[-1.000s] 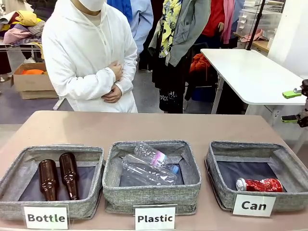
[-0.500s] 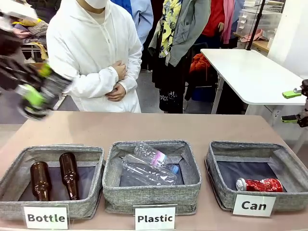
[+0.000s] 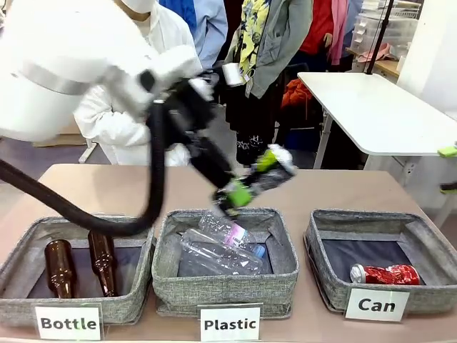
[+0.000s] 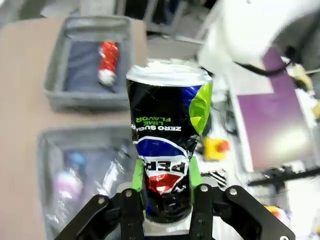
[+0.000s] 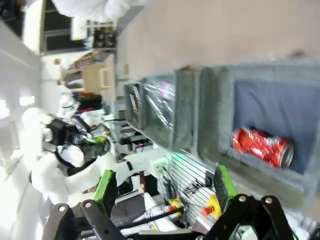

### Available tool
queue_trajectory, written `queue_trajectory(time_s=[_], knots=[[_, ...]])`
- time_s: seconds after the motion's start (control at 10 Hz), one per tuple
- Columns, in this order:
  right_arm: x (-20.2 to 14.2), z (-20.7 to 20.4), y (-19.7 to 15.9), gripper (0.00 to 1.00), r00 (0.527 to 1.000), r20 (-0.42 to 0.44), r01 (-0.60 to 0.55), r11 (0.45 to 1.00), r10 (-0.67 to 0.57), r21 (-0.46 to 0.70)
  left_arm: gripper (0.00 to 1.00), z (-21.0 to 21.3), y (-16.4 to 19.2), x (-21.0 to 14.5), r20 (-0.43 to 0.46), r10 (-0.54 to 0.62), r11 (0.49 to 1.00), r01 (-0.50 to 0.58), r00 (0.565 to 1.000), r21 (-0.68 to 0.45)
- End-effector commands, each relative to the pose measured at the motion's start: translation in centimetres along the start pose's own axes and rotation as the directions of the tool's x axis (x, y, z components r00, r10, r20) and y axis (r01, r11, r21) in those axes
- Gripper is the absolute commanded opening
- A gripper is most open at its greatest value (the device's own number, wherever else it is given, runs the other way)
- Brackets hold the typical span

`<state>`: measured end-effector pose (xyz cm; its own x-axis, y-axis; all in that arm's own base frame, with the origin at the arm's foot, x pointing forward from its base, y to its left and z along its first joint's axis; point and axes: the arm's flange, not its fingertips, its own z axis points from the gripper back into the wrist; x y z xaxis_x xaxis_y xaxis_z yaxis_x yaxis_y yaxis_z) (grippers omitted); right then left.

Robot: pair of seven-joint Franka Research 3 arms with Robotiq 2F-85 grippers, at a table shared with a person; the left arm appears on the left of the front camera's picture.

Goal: Sort the can waste into the basket.
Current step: Pick up the can waste from the table and place it in the right Fabric basket.

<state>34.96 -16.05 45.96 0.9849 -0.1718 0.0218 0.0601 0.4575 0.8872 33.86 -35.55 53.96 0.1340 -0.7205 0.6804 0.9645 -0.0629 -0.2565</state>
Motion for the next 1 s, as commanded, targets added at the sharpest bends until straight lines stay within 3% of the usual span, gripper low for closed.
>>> queue_trajectory(time_s=[0.0, 0.2, 0.4, 0.5, 0.6, 0.9], knots=[[-6.7, 3.6, -0.7, 1.00, 0.997, 0.055, 0.055, 0.995, -0.050, -0.089, 0.39, -4.0, 3.5, 3.8, -0.033, -0.066, 0.995, 0.069, 0.997, 0.078], [-13.1, 6.9, -3.2, 1.00, 0.988, 0.150, 0.048, 0.997, -0.037, -0.066, 0.39, -9.2, 5.5, 6.2, -0.032, -0.101, 0.988, 0.104, 0.994, 0.115], [-17.1, 7.1, -6.6, 1.00, 0.978, 0.194, 0.094, 0.992, -0.075, -0.087, 0.39, -13.4, 6.9, 7.5, -0.036, -0.159, 0.978, 0.163, 0.987, 0.133], [-17.7, 7.1, -7.7, 1.00, 0.970, 0.226, 0.097, 0.995, -0.086, -0.038, 0.39, -15.5, 7.4, 8.4, -0.020, -0.198, 0.963, 0.198, 0.980, 0.184], [-16.0, 7.8, -5.4, 1.00, 0.981, 0.180, 0.085, 0.994, -0.070, -0.076, 0.39, -17.3, 7.2, 8.7, 0.007, -0.233, 0.958, 0.229, 0.972, 0.170], [-16.0, 7.8, -5.4, 1.00, 0.981, 0.180, 0.085, 0.994, -0.070, -0.076, 0.39, -21.6, 7.3, 9.3, 0.040, -0.194, 0.970, 0.185, 0.980, 0.156]])
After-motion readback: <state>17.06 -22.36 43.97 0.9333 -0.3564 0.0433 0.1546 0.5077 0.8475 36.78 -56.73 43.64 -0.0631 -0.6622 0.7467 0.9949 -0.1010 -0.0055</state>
